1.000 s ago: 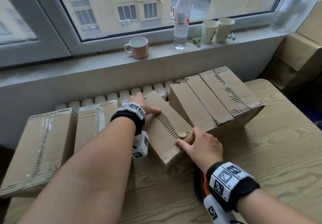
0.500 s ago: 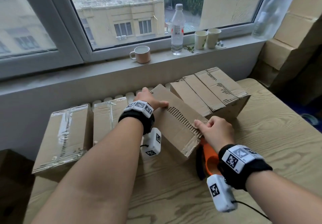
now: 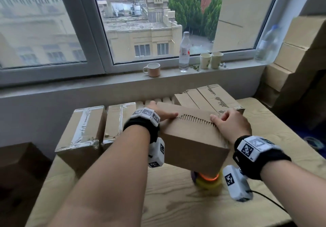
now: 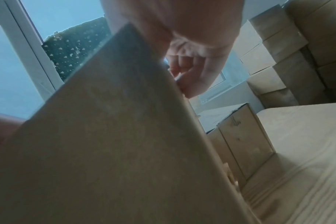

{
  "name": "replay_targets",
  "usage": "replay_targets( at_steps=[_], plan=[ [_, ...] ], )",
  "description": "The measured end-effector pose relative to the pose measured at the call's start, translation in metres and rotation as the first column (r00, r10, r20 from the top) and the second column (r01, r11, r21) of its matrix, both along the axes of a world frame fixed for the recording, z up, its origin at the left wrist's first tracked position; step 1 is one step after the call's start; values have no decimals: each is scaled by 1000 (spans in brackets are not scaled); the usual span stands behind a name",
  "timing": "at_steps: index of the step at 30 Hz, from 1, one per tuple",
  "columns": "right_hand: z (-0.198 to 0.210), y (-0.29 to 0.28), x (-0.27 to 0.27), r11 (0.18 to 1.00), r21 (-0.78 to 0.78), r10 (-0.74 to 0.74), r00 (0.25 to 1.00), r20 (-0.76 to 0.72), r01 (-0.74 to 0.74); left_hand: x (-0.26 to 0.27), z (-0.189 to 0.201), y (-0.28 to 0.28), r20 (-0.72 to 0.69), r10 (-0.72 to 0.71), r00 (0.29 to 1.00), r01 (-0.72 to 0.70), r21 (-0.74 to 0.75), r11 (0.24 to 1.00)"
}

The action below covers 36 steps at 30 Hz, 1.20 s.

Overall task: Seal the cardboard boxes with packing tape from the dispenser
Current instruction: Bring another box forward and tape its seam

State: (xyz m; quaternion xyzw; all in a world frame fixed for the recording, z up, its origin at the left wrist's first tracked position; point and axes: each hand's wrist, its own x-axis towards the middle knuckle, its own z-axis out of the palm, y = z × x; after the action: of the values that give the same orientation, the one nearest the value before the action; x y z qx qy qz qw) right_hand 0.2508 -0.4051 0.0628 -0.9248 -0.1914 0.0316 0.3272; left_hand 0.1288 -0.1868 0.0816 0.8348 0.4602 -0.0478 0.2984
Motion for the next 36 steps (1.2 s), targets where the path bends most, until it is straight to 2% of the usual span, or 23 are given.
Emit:
replay_targets(
  at_steps=[7,15,20,26,30,33,34,36],
  plan=[
    [2,-18,-3,966,-160,201,979,-41,-205,-36,-20,-23,-123,45,991,-62,-137,989],
    [-12,13,-41,878,-168,431,892,-133,-449,-107,-33,-27,-254,140,957,-174,-117,978],
    [-27,36,-62,802,-161,539,813,-219,-575,-145,-56,-13,-296,306,905,-349,-102,932],
    [-56,48,-57,787,-88,536,747,-393,-611,-154,-98,-11,-199,426,883,-453,-123,883],
    [-78,49,-42,873,61,439,726,-530,-483,-145,-109,-10,-159,412,897,-432,-122,893],
    [-92,47,-28,924,62,349,771,-533,-376,-142,-121,0,-107,381,918,-394,-153,906],
    [-98,46,-23,932,14,322,804,-500,-363,-143,-127,2,-74,379,922,-386,-178,905],
    [-109,41,-14,915,-179,270,877,-397,-363,-147,-139,6,-28,387,922,-384,-207,900]
  ],
)
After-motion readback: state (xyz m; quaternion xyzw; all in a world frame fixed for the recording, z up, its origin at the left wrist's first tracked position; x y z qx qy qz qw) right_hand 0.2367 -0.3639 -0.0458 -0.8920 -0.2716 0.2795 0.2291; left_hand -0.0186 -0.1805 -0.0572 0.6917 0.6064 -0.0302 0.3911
